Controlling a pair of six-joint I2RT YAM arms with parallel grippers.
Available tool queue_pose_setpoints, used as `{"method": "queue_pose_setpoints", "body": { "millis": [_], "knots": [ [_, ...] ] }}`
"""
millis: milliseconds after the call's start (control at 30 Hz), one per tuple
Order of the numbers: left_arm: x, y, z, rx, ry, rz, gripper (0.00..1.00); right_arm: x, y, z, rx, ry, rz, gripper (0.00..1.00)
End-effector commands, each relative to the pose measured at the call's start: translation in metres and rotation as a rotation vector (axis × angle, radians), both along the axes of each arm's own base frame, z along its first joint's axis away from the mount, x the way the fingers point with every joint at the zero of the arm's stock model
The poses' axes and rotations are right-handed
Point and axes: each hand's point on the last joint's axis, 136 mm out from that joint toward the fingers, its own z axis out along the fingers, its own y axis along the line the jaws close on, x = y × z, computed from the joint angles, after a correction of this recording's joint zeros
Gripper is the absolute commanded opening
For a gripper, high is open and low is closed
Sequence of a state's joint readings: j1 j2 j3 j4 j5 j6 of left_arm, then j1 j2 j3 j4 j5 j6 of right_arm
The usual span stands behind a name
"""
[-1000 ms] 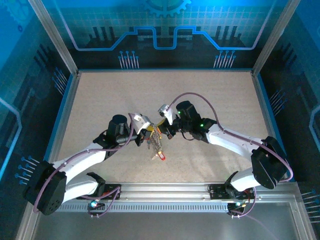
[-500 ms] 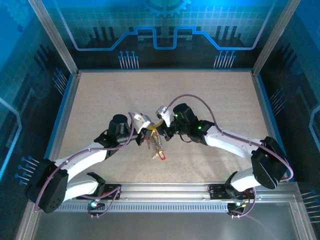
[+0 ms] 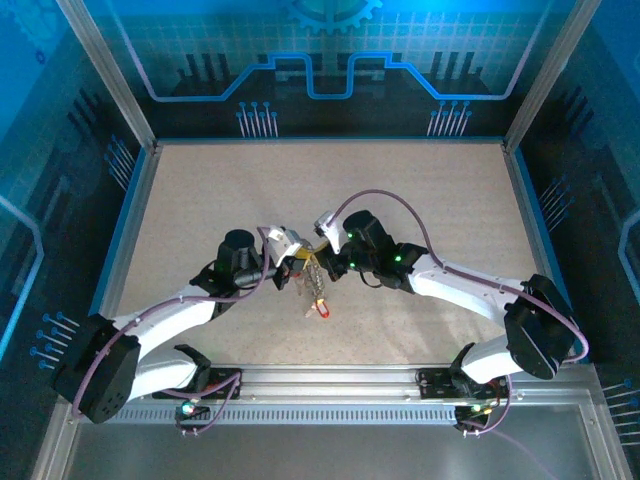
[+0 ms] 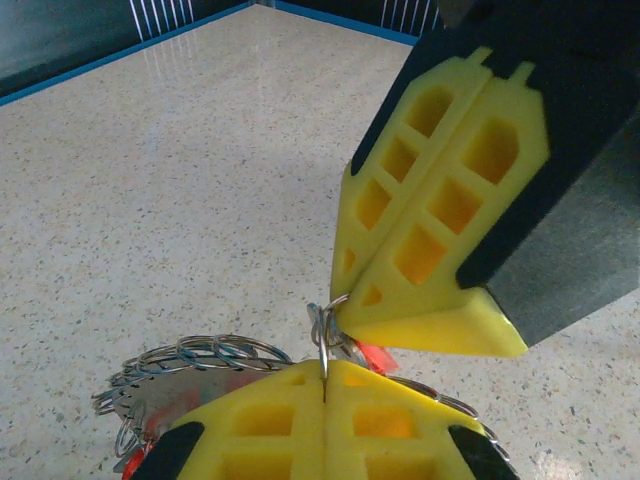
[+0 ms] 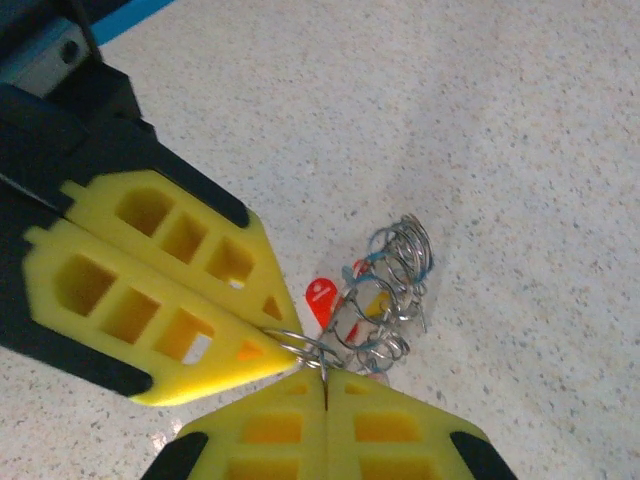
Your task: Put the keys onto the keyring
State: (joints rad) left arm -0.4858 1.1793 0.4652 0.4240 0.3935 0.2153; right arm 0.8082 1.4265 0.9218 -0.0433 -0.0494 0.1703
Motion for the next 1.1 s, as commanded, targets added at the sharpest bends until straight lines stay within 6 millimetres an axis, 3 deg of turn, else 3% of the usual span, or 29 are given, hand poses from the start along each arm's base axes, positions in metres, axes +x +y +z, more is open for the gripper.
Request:
{"method": "queue_pose_setpoints", "body": {
  "millis": [0, 400, 533, 700, 1000, 1067],
  "knots": [
    [-0.007, -0.01, 0.011, -0.025, -0.079, -0.069, 0.0, 0.007, -0.01, 0.004, 0.004, 0.012, -0.07, 0.0],
    [-0.009, -0.01, 0.012, -0.029, -0.137, -0.076, 0.0, -0.001, -0.016, 0.0, 0.077, 0.106, -0.011, 0.01],
    [-0.01, -0.01, 0.015, -0.049, -0.174, -0.08, 0.0, -0.01, -0.009, 0.013, 0.132, 0.104, 0.078, 0.13],
    [-0.013, -0.011, 0.02, -0.079, -0.225, -0.094, 0.0, -0.013, -0.019, 0.006, 0.11, 0.104, 0.079, 0.22],
    [-0.02, -0.016, 0.028, -0.129, -0.282, -0.145, 0.0, -0.01, -0.03, 0.022, 0.046, -0.052, 0.128, 0.25],
    [-0.02, -0.017, 0.03, -0.136, -0.296, -0.151, 0.0, -0.019, -0.027, 0.024, 0.051, -0.109, 0.212, 0.25]
  ]
}}
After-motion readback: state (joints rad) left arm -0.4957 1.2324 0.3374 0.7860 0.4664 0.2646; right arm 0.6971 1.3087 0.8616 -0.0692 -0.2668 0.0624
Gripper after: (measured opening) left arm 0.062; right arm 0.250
